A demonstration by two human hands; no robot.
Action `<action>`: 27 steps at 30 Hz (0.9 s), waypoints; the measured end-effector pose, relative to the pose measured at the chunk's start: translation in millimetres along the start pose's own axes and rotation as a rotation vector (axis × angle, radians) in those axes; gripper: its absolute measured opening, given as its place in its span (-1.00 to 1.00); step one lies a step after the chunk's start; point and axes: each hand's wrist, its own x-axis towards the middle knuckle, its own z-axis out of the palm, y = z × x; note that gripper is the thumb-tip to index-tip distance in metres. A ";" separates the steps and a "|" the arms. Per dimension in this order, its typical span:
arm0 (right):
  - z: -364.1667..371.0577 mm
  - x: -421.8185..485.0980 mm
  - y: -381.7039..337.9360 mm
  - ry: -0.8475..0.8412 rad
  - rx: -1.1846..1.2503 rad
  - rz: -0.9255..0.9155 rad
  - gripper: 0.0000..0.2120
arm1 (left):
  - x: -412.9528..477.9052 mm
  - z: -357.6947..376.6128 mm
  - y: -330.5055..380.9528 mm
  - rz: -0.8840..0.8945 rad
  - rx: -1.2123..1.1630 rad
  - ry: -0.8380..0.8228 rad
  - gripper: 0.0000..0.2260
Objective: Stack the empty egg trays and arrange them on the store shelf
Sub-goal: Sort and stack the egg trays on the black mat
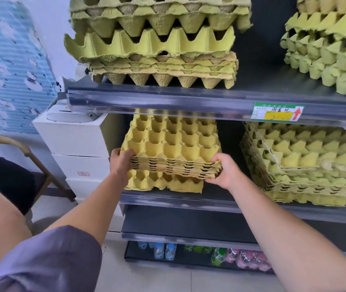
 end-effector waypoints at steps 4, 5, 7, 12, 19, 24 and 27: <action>8.0 -3.2 -3.1 -0.005 0.013 -0.052 -0.62 | -0.6 -4.4 10.1 0.025 -0.007 0.005 -0.65; 10.5 -3.7 -3.5 0.002 0.008 -0.057 -0.63 | 0.2 -5.8 11.0 0.023 -0.005 0.012 -0.65; 13.6 -1.6 -0.8 0.011 0.001 -0.058 -0.63 | 2.3 -8.7 10.4 0.012 0.001 0.024 -0.67; 21.5 7.3 14.9 0.026 0.002 -0.040 -0.59 | 12.4 -14.8 1.1 -0.007 0.016 0.036 -0.86; 31.7 22.1 25.8 0.097 -0.090 -0.005 -0.63 | 32.1 -19.2 -21.9 -0.079 0.049 0.058 -0.88; 31.2 29.3 21.5 0.114 -0.136 0.036 -0.44 | 35.1 -17.9 -32.0 -0.081 0.019 0.066 -0.80; 23.5 32.6 24.3 0.087 -0.146 0.034 -0.39 | 30.2 -19.0 -35.4 -0.154 -0.063 0.015 -0.71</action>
